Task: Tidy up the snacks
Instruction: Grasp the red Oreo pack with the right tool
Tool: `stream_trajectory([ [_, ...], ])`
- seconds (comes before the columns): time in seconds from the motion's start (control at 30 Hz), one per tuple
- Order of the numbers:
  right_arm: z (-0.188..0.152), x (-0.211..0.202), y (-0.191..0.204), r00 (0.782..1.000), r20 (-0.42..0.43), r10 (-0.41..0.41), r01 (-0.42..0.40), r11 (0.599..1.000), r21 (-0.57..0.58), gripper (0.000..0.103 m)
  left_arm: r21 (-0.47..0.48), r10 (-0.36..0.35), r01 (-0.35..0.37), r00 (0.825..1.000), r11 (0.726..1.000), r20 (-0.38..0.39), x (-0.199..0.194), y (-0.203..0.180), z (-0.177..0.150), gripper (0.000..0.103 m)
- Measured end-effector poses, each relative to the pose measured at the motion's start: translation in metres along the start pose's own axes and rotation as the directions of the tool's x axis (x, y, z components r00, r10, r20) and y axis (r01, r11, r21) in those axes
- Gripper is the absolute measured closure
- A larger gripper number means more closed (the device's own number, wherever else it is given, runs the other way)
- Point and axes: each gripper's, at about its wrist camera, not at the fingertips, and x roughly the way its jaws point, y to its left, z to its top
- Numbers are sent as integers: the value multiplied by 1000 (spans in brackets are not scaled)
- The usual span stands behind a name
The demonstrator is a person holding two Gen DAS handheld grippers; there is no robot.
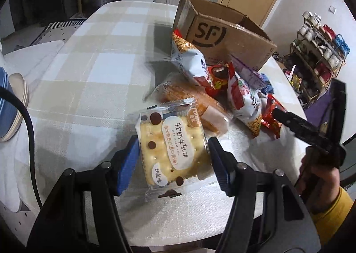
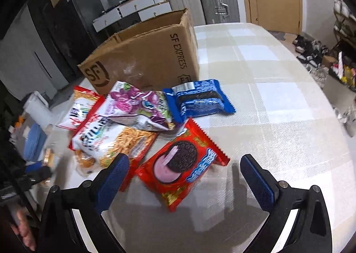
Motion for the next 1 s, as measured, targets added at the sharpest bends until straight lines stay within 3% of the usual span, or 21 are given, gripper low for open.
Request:
stream_trajectory([
  [0.17,2,12,2,998,-28,-53,53,999,8,9,10,-17,17,1000,1000,-7,1,-3,0,44],
  [0.3,2,15,13,997,-25,-73,72,997,-39,28,14,-32,32,999,999,-9,1,-5,-1,44],
  [0.4,1,17,21,994,-23,-102,100,992,-77,31,19,-37,37,999,999,-13,1,-7,-2,44],
  [0.63,-3,14,22,998,-19,-55,53,994,-96,49,2,-62,62,998,998,-8,-2,-4,-2,44],
  [1.0,-24,-19,21,1000,-2,21,-21,987,-160,55,-28,-74,74,997,997,-4,-6,6,-4,44],
])
